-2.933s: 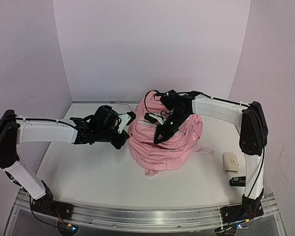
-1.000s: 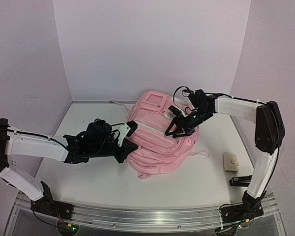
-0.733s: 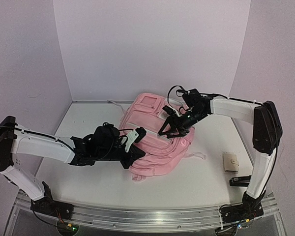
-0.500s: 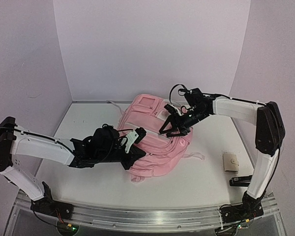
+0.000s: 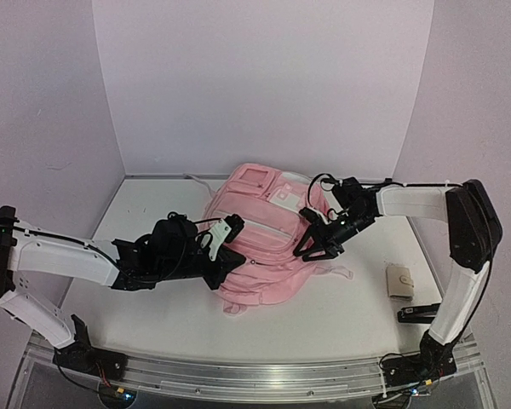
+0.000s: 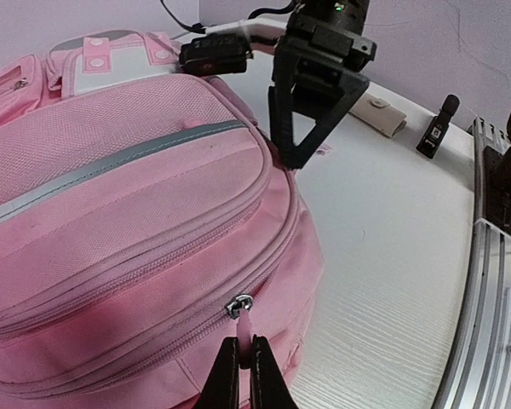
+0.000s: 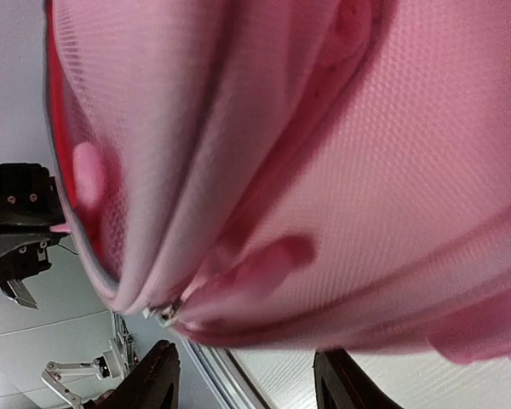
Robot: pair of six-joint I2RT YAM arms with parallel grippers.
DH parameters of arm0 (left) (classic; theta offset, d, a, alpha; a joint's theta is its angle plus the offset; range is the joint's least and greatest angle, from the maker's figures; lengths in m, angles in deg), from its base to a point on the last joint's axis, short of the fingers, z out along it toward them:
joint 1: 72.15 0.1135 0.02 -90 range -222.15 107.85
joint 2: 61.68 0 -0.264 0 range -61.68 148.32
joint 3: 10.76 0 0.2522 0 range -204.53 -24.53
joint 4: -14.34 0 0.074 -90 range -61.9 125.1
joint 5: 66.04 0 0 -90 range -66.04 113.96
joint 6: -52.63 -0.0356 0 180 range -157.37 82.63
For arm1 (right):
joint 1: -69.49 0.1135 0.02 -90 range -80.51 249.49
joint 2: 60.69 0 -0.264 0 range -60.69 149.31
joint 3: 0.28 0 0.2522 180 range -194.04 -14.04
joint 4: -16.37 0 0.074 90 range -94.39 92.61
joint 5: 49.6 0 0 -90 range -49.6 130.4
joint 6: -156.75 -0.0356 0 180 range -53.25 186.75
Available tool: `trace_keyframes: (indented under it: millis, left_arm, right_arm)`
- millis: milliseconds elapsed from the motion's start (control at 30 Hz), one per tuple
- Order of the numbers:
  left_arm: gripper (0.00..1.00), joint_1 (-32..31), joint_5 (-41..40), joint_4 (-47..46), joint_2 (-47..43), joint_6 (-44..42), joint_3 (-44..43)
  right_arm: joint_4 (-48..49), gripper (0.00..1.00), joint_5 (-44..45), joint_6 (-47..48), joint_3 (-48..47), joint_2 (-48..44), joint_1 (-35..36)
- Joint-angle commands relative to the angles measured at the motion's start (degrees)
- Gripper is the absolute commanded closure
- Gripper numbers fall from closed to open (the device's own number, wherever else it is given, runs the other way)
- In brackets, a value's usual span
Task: Pack the student bag
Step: Zip the student bag at the center of the board.
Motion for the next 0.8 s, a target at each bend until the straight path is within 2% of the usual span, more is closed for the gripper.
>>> trace_keyframes:
  millis: [0, 100, 200, 500, 667, 700, 767]
  left_arm:
    - [1.0, -0.05, 6.21, -0.88, 1.1, -0.96, -2.74]
    - [1.0, -1.59, 7.76, -0.37, 4.03, -1.84, -4.98]
    - [1.0, -3.15, 8.03, -3.48, 6.44, -1.95, -5.91]
    - [1.0, -7.29, -1.12, -9.13, 18.25, -6.16, -14.02]
    - [1.0, -9.31, -1.9, -9.74, 23.25, -8.02, -18.51]
    - [0.98, -9.48, -0.94, -8.09, 23.47, -8.14, -19.16]
    - [0.83, -9.49, 0.53, -4.57, 22.38, -7.72, -19.85]
  right_arm:
    - [11.64, 0.54, -3.18, -5.94, 0.41, 2.6, 3.26]
    - [19.35, 0.61, -3.19, -11.42, 0.77, 3.71, 5.2]
    - [22.6, 0.65, -2.29, -13.91, -0.53, 4.57, 6.77]
    - [31.58, 0.67, -2.28, -23.46, -0.6, 4.96, 7.34]
    - [33.0, 0.67, -2.74, -24.64, -0.45, 4.88, 7.35]
    - [32.94, 0.65, -2.88, -24.53, -0.42, 4.7, 7.27]
    - [32.88, 0.59, -2.88, -23.76, 0.21, 3.66, 6.66]
